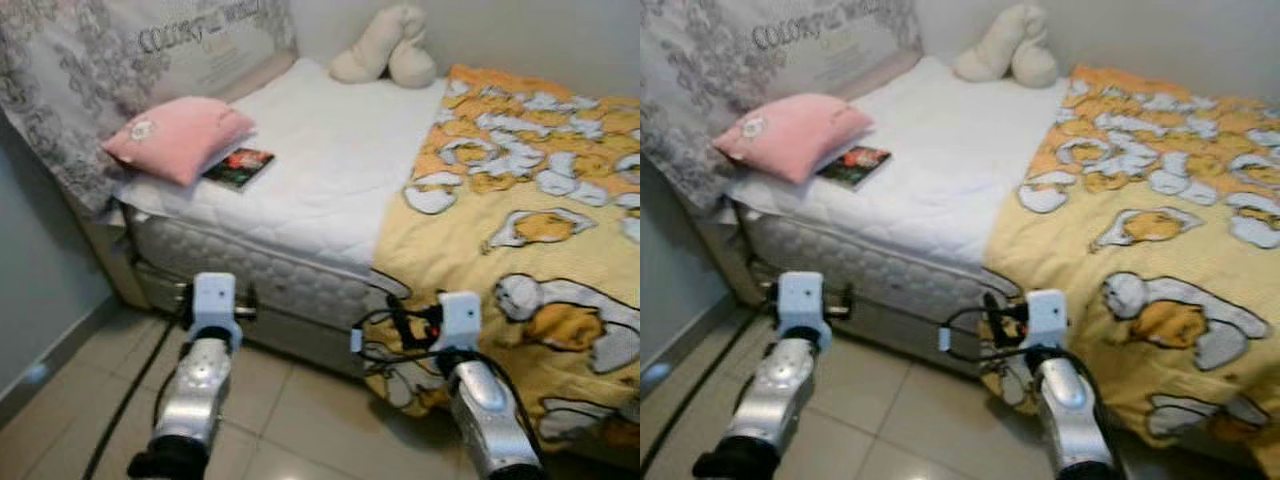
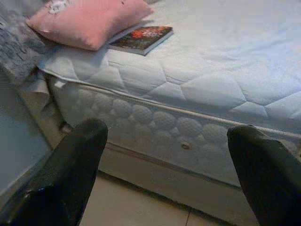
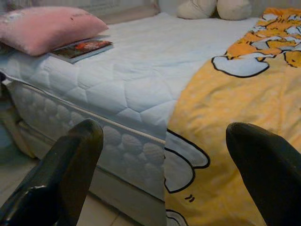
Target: Clean up the room
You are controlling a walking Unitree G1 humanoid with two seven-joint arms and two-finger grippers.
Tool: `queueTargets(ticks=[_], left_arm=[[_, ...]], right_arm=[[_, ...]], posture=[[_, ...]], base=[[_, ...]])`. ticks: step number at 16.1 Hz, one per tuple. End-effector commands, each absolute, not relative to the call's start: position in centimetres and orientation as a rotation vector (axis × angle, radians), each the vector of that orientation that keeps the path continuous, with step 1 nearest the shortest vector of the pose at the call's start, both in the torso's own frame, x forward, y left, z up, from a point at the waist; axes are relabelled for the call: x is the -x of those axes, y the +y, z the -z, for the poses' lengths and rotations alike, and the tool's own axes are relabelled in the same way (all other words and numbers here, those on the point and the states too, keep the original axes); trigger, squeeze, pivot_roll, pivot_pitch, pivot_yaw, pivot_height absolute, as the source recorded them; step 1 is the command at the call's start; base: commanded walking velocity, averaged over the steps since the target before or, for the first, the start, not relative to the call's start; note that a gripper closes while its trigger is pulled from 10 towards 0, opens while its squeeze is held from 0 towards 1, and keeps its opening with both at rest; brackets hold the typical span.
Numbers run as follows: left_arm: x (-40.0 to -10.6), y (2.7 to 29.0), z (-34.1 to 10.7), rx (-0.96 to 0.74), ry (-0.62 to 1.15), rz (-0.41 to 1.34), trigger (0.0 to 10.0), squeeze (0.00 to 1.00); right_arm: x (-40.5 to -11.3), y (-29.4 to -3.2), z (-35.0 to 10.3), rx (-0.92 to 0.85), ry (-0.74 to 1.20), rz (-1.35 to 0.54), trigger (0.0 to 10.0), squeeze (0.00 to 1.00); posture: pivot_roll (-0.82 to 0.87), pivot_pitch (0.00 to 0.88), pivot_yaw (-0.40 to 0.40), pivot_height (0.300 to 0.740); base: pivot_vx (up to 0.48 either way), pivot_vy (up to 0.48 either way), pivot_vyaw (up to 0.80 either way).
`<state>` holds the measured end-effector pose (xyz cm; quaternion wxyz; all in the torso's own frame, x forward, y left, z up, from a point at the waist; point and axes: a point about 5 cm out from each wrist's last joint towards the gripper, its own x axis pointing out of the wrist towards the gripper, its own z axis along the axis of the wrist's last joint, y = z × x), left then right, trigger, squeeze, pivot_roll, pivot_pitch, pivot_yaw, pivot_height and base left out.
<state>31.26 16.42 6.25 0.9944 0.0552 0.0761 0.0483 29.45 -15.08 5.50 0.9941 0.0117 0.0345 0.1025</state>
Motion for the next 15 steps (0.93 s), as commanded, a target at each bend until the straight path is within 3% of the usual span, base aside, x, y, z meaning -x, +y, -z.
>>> queueTargets(ticks=[1,4,9,11,15], left_arm=[[-31.4,15.5,-6.7,-0.118,0.128,-0.081,10.0,0.00],[-30.4,16.2,-6.8,-0.216,0.089,-0.047,10.0,0.00],[-30.2,15.8,-6.8,-0.162,0.081,-0.068,10.0,0.00],[-30.6,15.4,-7.2,-0.164,0.072,-0.055,10.0,0.00],[-31.4,15.7,-7.5,-0.216,0.082,-0.058,10.0,0.00]], right_arm=[[-29.4,-15.7,-5.2,-0.013,0.090,-0.196,10.0,1.00],[-29.2,-16.4,-5.2,0.016,0.091,-0.204,10.0,1.00],[-28.9,-16.4,-4.8,0.029,0.109,-0.210,10.0,1.00],[-29.1,-15.8,-5.0,0.008,0.093,-0.209,10.0,1.00],[-29.2,-15.7,-5.2,-0.007,0.085,-0.192,10.0,1.00]], posture=[[0.11,0.000,-0.006,0.740],[0.11,0.000,-0.014,0.740],[0.11,0.000,-0.018,0.740],[0.11,0.000,-0.015,0.740],[0.11,0.000,-0.007,0.740]], base=[[0.000,-0.472,0.00],[0.000,-0.475,0.00],[0.000,-0.472,0.00],[0.000,0.000,0.00],[0.000,0.000,0.75]])
